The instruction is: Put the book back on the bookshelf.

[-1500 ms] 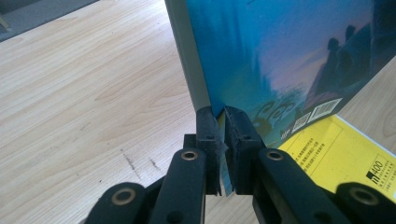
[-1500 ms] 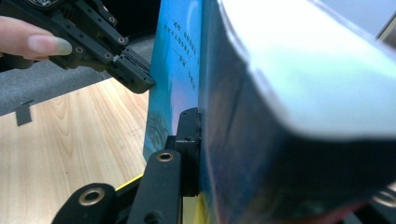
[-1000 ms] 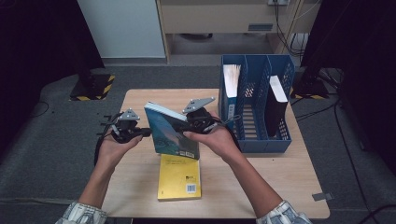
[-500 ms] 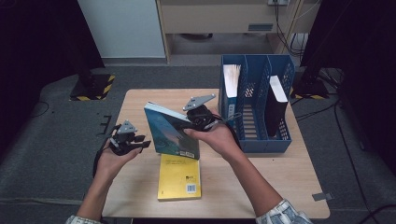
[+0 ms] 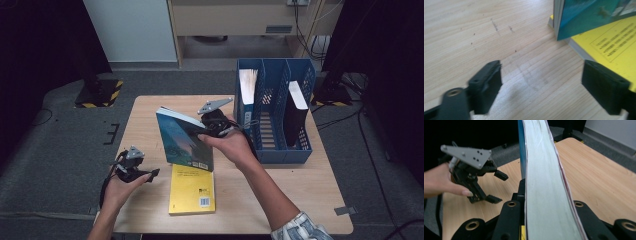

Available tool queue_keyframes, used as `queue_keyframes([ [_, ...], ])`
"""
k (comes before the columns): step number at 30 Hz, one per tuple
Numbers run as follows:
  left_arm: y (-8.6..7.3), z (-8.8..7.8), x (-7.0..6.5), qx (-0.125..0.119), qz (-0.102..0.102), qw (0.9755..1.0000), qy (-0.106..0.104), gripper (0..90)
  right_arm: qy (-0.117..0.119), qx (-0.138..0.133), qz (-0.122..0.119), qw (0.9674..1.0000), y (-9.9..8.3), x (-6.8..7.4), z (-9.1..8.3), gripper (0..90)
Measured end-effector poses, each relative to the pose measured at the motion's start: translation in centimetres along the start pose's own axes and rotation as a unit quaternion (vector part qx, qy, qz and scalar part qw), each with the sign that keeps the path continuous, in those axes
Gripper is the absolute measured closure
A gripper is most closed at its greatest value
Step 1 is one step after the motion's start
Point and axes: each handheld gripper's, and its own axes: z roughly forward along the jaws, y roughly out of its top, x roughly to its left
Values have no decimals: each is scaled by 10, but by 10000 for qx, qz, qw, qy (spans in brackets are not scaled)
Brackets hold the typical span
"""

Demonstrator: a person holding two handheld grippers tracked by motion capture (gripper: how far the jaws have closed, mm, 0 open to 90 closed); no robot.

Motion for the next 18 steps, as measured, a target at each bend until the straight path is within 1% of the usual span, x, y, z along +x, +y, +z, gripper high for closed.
queue_keyframes([
  [2, -5, 2, 5, -10, -66, 10000, 6, 84, 16, 5, 277, 9996, 2, -4, 0, 736],
  [3, -7, 4, 8, -33, -174, 9998, 11, 70, 4, -10, 370, 9993, 2, -6, 1, 738],
  [4, -9, 4, 10, -13, -199, 9998, 18, 67, -3, -37, 557, 9984, 3, -9, 1, 738],
  [5, -11, 5, 11, -1, -229, 9997, 30, 64, -2, -54, 655, 9978, 3, -10, 1, 739],
  [6, -12, 6, 12, 25, -196, 9998, 37, 52, 4, -78, 771, 9970, 4, -13, 1, 738],
  [7, -13, 7, 13, 17, -208, 9998, 39, 49, -12, -82, 823, 9966, 5, -14, 1, 738],
  [10, -15, 11, 16, 111, -256, 9996, 56, 57, -9, -151, 980, 9951, 7, -17, -1, 738],
  [12, -15, 12, 17, 145, -228, 9996, 61, 55, -1, -216, 1134, 9933, 8, -19, -5, 738],
  [13, -16, 14, 17, 177, -253, 9995, 82, 55, -11, -227, 1185, 9927, 9, -19, -7, 738],
  [16, -18, 17, 18, 284, -217, 9993, 92, 59, -86, -256, 1337, 9907, 10, -22, -11, 738],
  [18, -19, 18, 18, 317, -199, 9993, 98, 58, -126, -272, 1371, 9901, 9, -25, -15, 738],
])
